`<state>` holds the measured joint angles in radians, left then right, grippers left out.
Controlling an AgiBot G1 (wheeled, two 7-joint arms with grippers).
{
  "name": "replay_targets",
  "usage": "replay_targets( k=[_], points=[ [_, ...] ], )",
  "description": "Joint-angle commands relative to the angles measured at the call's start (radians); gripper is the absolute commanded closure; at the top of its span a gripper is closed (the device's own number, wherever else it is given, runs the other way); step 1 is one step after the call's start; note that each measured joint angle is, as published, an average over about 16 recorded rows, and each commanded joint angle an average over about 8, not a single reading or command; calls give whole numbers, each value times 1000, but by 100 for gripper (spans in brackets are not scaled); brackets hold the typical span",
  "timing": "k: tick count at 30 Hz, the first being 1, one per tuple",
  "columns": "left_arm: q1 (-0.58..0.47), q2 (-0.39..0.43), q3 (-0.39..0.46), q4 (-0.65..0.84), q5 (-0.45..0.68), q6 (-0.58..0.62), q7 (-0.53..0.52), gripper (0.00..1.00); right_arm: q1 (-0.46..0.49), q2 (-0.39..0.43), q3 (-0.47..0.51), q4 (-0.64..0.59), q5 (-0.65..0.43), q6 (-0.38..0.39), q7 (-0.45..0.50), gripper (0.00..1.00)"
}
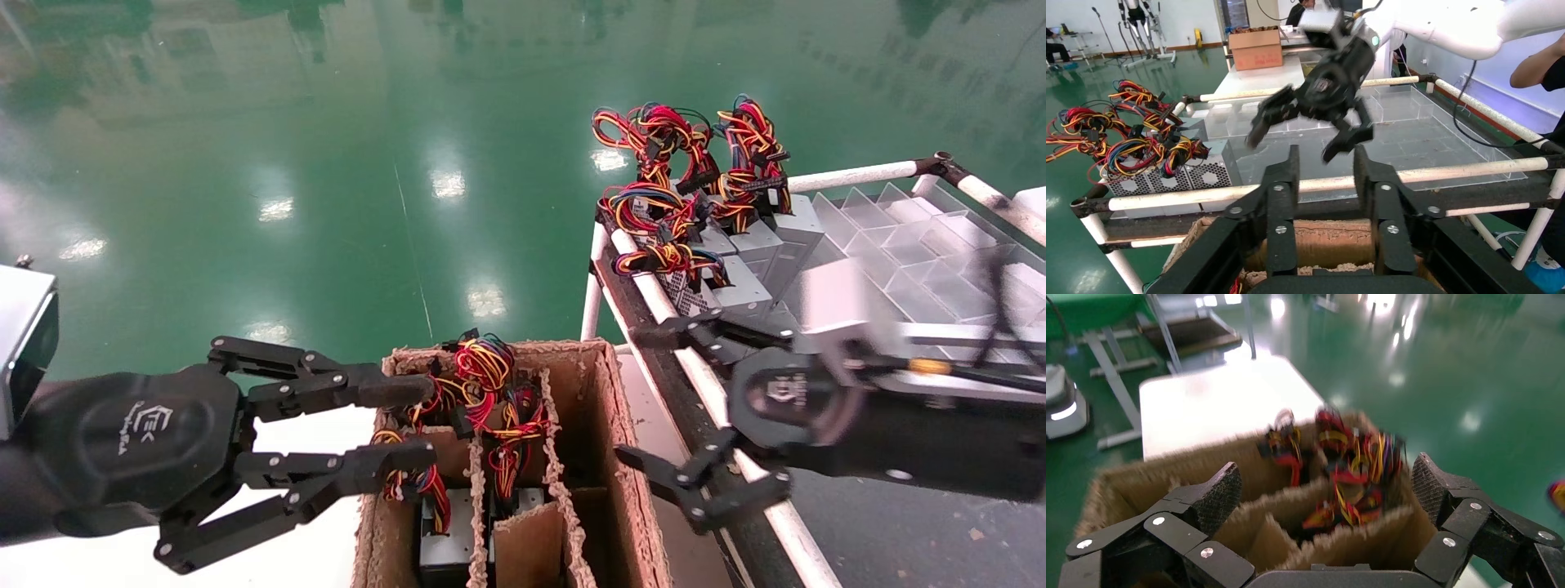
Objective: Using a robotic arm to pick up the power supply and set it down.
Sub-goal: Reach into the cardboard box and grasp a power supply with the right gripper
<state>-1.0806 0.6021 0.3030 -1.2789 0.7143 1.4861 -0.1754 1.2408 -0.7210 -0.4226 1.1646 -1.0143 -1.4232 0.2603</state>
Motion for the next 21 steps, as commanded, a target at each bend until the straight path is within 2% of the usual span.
replay_targets(
  k=[1,5,11,16,21],
  points=[
    [0,0,0,0,0,0,0,0,40,-22,-36,-14,-62,6,30,0],
    [0,0,0,0,0,0,0,0,120,-98,-109,-99,-168,-31,36,0],
    [0,0,1,0,0,0,0,0,202,-208,-190,-227,-295,-53,-21,0],
    [0,0,1,0,0,0,0,0,242,-286,-227,-318,-363,-31,-75,0],
    [0,0,1,0,-1,0,0,0,261,-357,-246,-403,-409,22,-136,0]
  ],
)
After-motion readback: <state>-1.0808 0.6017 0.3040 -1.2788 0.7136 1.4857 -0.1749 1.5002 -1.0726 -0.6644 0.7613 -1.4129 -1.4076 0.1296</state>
